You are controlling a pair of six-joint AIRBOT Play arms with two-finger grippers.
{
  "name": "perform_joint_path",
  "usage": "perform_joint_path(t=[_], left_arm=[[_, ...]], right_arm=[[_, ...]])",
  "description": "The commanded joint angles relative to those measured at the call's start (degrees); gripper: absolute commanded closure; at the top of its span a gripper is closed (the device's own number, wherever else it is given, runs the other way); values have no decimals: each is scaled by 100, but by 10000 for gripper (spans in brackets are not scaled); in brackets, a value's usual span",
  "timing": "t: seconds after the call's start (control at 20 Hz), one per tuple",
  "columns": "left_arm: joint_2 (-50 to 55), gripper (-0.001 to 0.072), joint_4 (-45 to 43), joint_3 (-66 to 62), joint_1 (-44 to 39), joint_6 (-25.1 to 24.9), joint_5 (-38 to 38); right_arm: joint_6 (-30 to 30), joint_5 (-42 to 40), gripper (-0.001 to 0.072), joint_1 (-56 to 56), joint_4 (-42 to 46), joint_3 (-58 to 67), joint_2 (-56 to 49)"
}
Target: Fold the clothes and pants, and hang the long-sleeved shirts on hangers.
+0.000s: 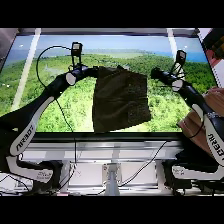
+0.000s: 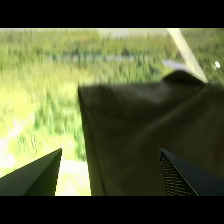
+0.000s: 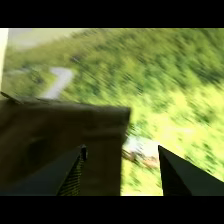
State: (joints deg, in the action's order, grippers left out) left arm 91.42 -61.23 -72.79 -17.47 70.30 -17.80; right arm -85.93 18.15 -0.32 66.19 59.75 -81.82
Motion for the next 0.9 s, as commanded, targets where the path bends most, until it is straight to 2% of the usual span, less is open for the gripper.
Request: perform_joint_path(t=[0.0,0.1,0.25,0.45,0.55,0.7,0.75,0.85], left_arm=[[-101,1,9,-4,374,348,-2310],[-44,1,374,-4,490,61,-2994],[59,2,1523,-4,577,-610,-3246],[317,2,2149,-4,748,-780,-3880],[376,1,2142,-4,772,-782,-3858],[422,-1,2144,-4,769,-778,-3838],[442,-1,2142,-4,772,-778,-3838],[483,-1,2144,-4,769,-778,-3834]], right_arm=[[682,2072,221,-789,-127,140,-15],[1445,2839,256,-962,-557,140,-120],[2304,3668,265,-1005,-1606,140,-431],[2695,4288,266,-1005,-2264,140,-1019],[3051,4656,265,-1003,-2739,140,-1303],[3112,4629,266,-975,-2959,140,-1626],[3134,4594,283,-973,-2977,140,-1668],[3333,4564,391,-964,-3062,175,-1668]])
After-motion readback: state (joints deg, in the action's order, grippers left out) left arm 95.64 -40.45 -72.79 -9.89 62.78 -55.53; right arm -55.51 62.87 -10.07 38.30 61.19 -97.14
